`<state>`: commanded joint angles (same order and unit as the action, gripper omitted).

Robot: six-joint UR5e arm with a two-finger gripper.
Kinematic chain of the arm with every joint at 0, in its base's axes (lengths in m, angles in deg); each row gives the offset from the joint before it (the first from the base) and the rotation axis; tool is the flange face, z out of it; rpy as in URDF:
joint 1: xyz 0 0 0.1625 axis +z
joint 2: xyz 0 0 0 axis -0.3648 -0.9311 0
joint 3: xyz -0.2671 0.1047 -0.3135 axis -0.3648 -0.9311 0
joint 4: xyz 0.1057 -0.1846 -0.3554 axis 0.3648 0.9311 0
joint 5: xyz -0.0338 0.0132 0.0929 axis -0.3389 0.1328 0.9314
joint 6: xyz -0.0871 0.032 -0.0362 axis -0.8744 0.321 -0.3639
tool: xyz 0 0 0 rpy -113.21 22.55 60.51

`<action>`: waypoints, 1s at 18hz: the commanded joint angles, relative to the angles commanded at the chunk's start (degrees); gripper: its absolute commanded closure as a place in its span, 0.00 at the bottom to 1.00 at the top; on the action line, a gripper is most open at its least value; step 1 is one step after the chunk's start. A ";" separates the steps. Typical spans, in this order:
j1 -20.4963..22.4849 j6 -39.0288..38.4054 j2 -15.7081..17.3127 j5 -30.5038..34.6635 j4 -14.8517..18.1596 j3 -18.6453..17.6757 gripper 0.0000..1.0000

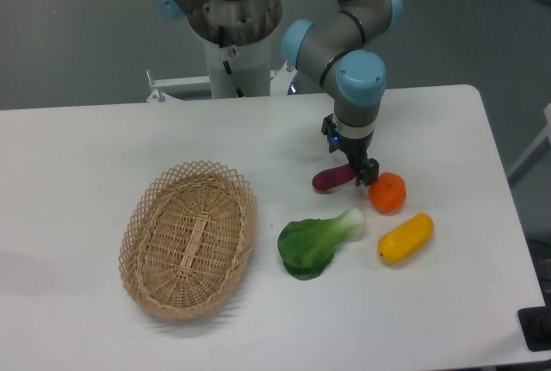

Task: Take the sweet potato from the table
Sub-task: 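Close the gripper around the sweet potato, then lift the grasped sweet potato up off the table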

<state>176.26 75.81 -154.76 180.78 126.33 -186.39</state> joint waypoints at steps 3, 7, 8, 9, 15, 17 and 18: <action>0.00 0.09 0.00 0.00 0.00 0.26 0.81; 0.17 0.61 0.44 0.00 0.26 1.41 0.84; 0.26 0.70 0.79 -0.09 0.26 1.58 0.84; 0.61 0.79 1.14 -0.17 0.35 1.93 0.84; 0.62 0.18 3.43 -1.31 17.01 15.96 0.84; 0.62 -0.70 2.82 -4.64 22.91 22.73 0.83; 0.79 -1.83 2.55 -6.75 24.33 25.46 0.83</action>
<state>177.05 73.97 -152.21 174.03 150.66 -160.92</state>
